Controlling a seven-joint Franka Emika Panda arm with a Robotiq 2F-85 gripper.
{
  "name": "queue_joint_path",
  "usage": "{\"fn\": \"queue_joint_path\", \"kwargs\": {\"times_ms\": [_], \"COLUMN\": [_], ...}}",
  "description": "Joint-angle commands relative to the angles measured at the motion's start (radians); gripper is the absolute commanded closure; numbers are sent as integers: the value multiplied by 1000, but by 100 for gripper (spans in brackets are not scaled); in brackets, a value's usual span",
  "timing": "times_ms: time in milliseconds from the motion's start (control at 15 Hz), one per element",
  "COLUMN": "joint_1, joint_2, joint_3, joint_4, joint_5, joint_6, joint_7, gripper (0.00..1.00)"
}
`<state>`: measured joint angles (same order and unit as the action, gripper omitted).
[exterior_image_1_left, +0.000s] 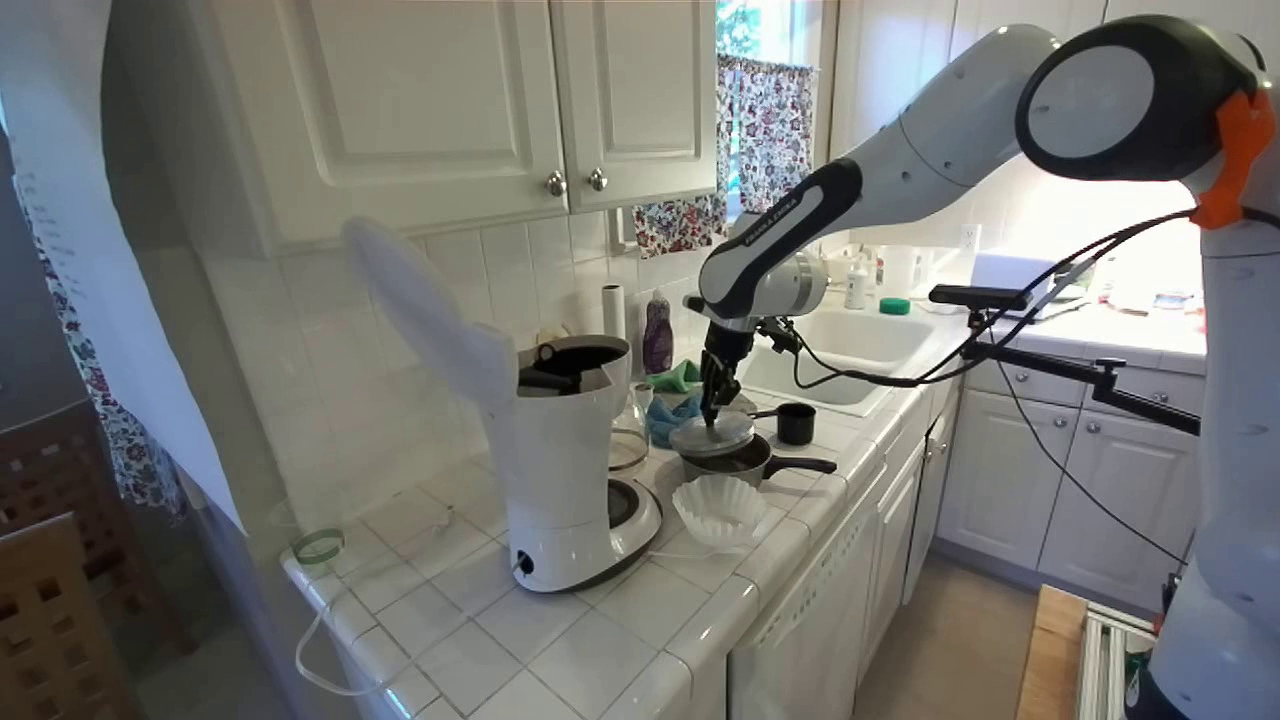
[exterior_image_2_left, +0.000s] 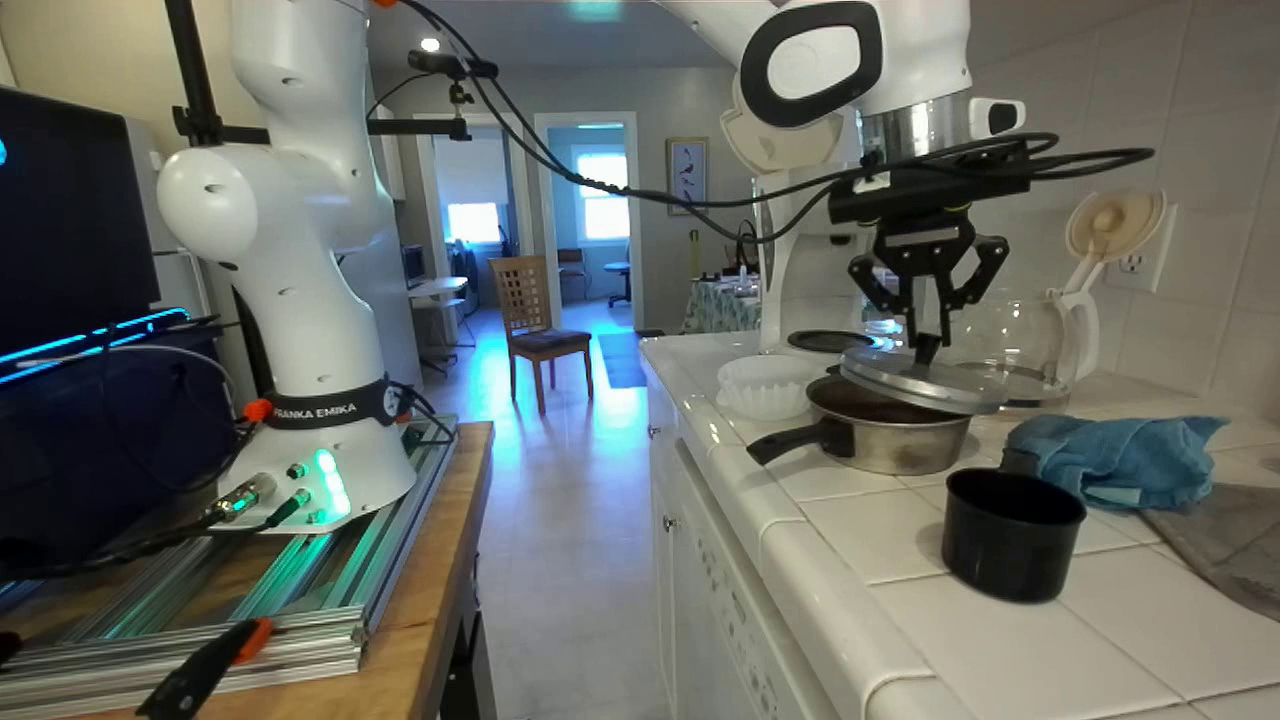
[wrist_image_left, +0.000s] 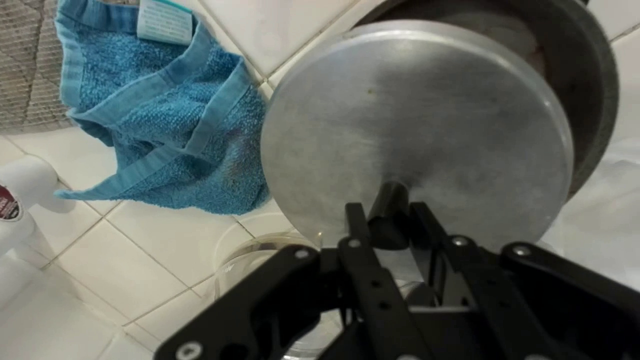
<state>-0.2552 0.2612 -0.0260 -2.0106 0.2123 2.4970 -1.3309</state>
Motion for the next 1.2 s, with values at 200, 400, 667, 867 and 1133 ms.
{"fn": "queue_joint_path", "kwargs": {"times_ms": [200,400,667,867,1133], "joint_1": [21,27,35,42,54], "joint_2": [-63,-61,-57,-63,-64], "joint_3": [-19,-23,-28,-33,-47], "joint_4": [-66,-62,-57,-71,-88], "joint_5": [-51,-70,-108,-136,-202], "joint_6": [-20,-27,-46,-19,38], "joint_7": [44,47,53,72,128], "gripper": [93,93,93,93,93]}}
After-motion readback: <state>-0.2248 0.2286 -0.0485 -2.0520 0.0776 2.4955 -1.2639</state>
